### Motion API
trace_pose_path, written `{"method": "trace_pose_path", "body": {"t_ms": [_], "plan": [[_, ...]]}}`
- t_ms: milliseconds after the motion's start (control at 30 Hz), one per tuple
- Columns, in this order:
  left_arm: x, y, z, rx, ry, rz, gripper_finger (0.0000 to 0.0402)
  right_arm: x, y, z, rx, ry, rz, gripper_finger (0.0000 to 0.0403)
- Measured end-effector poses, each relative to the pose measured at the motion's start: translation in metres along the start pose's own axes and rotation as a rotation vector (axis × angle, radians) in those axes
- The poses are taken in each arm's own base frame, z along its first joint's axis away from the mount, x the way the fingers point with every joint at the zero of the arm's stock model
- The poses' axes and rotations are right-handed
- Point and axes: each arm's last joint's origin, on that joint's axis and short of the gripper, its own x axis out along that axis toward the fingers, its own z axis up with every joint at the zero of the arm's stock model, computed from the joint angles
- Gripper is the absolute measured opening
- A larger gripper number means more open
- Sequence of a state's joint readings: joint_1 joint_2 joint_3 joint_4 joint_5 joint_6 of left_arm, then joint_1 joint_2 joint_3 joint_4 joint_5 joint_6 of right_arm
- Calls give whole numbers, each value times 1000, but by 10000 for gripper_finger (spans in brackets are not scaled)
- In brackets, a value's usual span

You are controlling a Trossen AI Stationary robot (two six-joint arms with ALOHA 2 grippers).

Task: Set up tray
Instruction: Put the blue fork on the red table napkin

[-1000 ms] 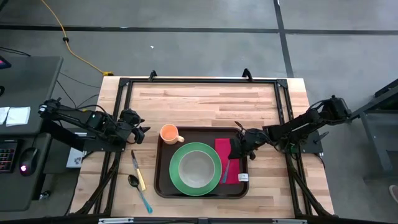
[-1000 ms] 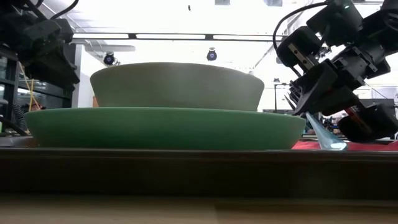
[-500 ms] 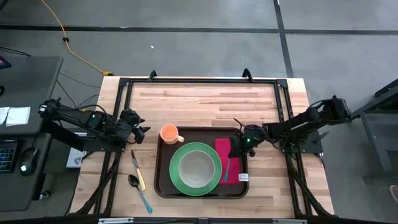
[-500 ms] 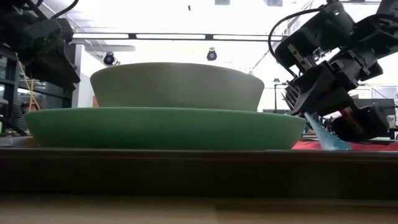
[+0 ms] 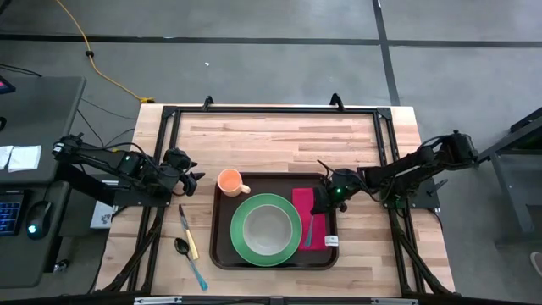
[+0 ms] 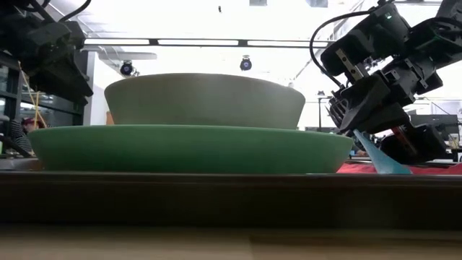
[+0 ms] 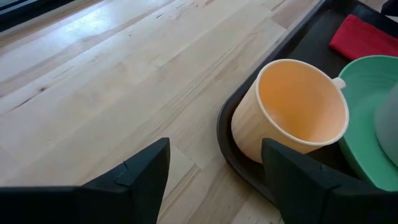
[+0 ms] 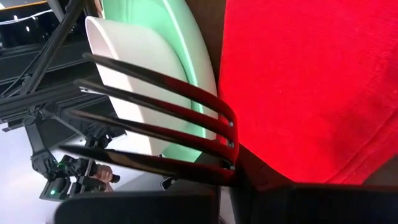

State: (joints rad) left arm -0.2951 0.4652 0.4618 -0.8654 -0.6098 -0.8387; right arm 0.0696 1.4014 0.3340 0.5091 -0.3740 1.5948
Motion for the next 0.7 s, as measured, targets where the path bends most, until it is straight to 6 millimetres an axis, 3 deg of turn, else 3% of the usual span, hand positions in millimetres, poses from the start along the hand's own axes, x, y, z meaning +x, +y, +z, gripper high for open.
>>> {"method": "trace_pose_path", "body": {"t_ms": [700], "plan": [[0,0,0,4,-1,-1,284,0,0,-1,-2,32,-5,1]]}}
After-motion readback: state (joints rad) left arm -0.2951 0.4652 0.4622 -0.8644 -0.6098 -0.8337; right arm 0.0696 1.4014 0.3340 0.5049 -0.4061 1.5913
